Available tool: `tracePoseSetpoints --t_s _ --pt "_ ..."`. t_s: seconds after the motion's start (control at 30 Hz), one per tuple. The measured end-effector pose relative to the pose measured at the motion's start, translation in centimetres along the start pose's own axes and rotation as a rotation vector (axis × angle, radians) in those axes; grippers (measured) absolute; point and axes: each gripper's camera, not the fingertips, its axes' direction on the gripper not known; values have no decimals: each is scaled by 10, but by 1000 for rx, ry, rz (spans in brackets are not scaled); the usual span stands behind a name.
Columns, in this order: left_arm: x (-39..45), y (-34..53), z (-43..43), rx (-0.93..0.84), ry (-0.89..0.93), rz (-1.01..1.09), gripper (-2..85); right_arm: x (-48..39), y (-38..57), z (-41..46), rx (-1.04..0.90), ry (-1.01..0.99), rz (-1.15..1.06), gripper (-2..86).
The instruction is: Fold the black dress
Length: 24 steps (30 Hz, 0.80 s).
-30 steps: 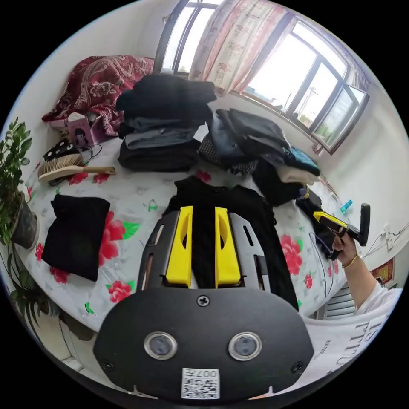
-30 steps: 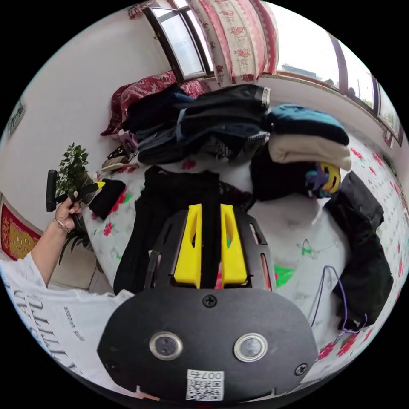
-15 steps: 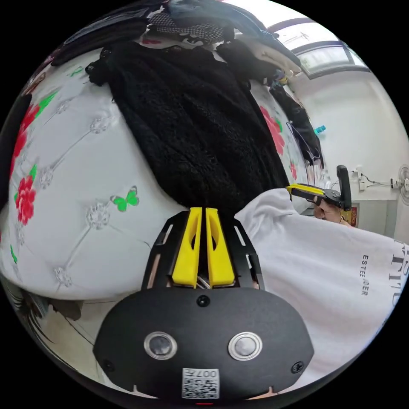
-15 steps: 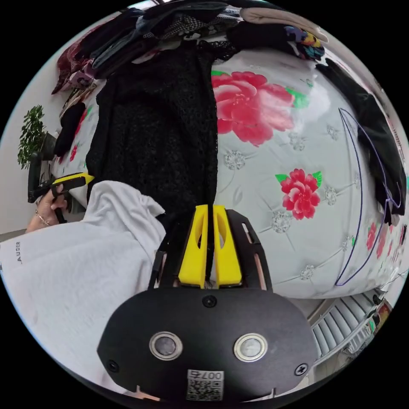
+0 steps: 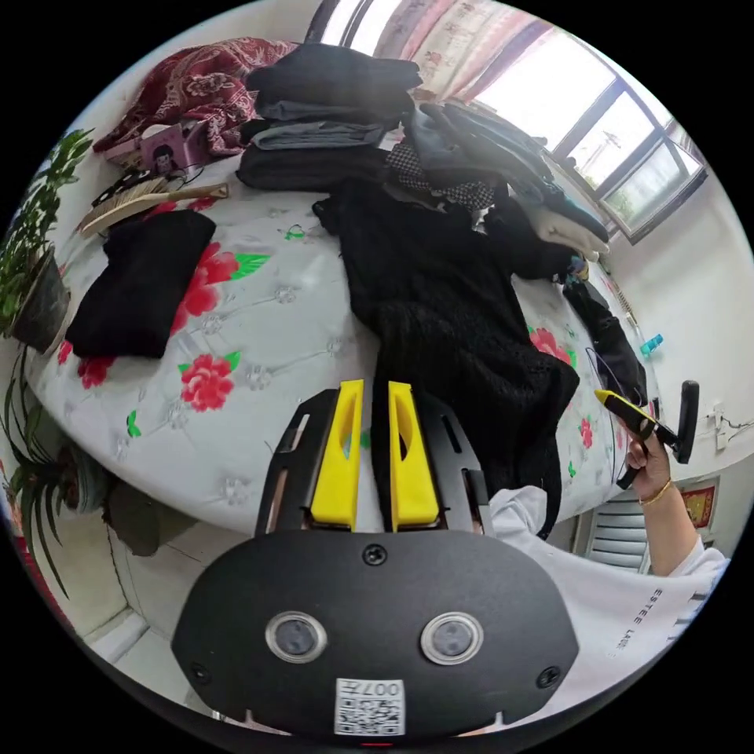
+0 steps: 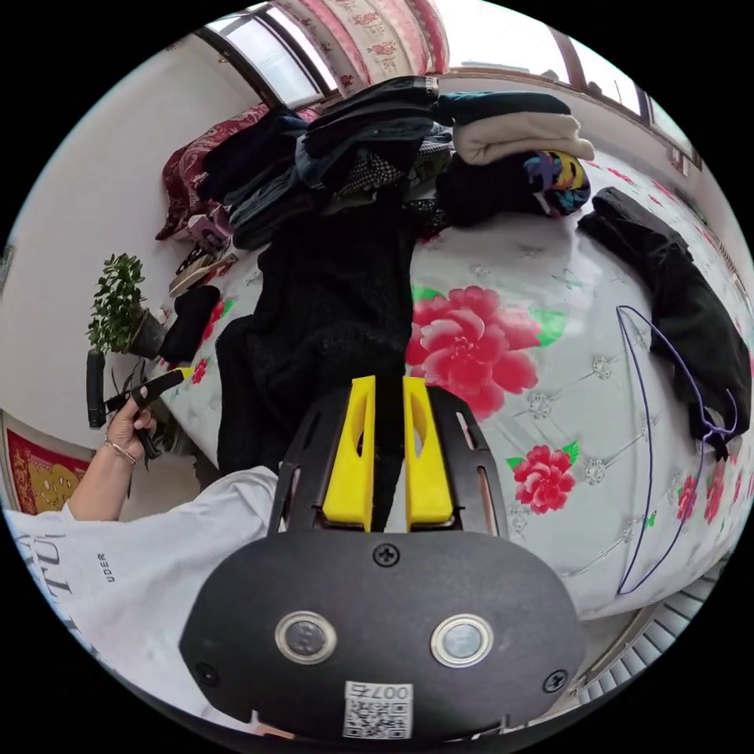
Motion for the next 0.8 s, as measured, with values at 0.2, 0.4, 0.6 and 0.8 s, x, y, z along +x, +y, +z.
tracePoseSetpoints --t_s 0.2,0.4,0.6,0.8 --pt "46 141 9 -143 -20 80 71 13 109 13 -119 -108 -56 30" --pt "113 136 42 -191 34 163 97 -16 115 44 -178 -64 -215 18" --pt "132 89 76 -271 -40 256 7 -37 81 78 -229 89 -319 3" --pt "89 -7 53 -92 17 139 4 -12 -20 39 14 147 -157 2"
